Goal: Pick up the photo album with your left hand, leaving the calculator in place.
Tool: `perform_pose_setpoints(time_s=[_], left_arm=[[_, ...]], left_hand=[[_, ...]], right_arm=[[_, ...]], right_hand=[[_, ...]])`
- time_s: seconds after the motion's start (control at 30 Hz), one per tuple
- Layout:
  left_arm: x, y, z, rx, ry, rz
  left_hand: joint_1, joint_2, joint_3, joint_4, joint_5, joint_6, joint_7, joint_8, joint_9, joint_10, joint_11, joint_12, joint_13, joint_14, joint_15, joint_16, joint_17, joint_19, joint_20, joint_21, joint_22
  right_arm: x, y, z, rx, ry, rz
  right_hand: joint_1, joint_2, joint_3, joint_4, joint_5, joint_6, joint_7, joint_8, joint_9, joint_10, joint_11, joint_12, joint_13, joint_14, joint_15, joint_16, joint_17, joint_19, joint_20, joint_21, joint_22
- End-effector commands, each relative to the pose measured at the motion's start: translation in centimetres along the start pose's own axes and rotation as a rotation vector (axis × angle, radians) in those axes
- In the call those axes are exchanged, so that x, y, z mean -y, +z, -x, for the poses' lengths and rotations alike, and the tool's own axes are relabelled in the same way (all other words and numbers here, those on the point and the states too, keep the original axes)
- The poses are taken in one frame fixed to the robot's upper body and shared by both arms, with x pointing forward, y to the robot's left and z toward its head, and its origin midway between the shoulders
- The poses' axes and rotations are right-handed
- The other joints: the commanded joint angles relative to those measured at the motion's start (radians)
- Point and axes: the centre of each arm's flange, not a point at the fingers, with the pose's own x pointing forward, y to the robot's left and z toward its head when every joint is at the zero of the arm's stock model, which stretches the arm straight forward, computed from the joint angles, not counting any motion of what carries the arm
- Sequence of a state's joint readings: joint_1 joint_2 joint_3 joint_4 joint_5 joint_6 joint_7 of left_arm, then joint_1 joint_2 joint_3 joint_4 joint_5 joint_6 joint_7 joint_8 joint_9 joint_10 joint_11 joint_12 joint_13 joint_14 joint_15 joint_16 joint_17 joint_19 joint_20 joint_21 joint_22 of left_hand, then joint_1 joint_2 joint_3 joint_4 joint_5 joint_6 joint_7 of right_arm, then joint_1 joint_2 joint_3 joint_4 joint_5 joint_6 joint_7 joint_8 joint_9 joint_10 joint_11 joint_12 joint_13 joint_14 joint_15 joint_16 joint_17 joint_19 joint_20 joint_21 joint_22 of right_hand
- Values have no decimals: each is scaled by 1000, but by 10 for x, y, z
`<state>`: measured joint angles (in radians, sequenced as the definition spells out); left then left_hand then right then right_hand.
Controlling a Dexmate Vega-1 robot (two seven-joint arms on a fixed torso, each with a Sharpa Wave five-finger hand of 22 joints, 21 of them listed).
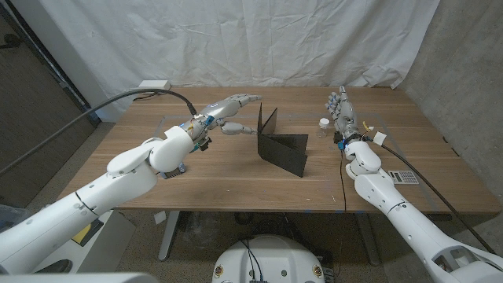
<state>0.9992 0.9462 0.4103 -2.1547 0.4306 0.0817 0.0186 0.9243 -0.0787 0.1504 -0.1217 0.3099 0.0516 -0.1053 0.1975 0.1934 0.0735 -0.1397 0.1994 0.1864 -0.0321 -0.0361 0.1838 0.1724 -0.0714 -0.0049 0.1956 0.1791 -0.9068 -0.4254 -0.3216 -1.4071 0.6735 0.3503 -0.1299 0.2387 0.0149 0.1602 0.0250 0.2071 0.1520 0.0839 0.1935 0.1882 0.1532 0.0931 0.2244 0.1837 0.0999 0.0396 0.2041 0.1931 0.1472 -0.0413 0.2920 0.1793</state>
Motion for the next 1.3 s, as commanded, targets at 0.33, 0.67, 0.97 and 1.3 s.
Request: perform_pose_setpoints(time_s=[0.33,0.67,0.97,1.3], left_arm=[[-7,16,-5,-48,-54,-132],[-6,24,-5,-53,-98,-188],[-8,28,-4,-66,-152,-216],[-7,29,-6,-73,-187,-242]], left_hand=[[17,4,-8,3,-1,-4,-7,3,1,1,-11,3,3,-7,-81,-3,2,0,10,4,2],[18,5,-12,4,-2,-2,-12,4,1,3,-14,4,3,-7,-82,-2,2,2,16,5,3],[19,5,-16,6,-2,-6,-14,3,1,-2,-15,2,3,-9,-80,-2,2,2,23,6,3],[21,6,-22,7,-3,-24,-16,-3,2,-16,-16,-2,3,-21,-69,-5,3,-4,35,4,4]], right_arm=[[7,0,3,-5,-5,-46],[6,-2,3,-6,2,-70],[5,-4,5,-12,6,-94],[5,-7,7,-20,0,-108]], right_hand=[[-3,7,2,-5,-2,6,1,7,2,4,4,-3,3,0,4,-1,4,-2,-25,-5,4],[-6,7,0,-5,-3,5,0,7,2,4,6,-4,4,-2,5,-2,5,-2,-23,-8,4],[-9,7,-2,-5,-3,5,1,7,2,4,6,-5,4,-2,6,-2,5,-2,-23,-11,4],[-12,8,-4,-4,-4,5,1,6,3,4,7,-5,4,-3,7,-3,6,-1,-23,-14,5]])
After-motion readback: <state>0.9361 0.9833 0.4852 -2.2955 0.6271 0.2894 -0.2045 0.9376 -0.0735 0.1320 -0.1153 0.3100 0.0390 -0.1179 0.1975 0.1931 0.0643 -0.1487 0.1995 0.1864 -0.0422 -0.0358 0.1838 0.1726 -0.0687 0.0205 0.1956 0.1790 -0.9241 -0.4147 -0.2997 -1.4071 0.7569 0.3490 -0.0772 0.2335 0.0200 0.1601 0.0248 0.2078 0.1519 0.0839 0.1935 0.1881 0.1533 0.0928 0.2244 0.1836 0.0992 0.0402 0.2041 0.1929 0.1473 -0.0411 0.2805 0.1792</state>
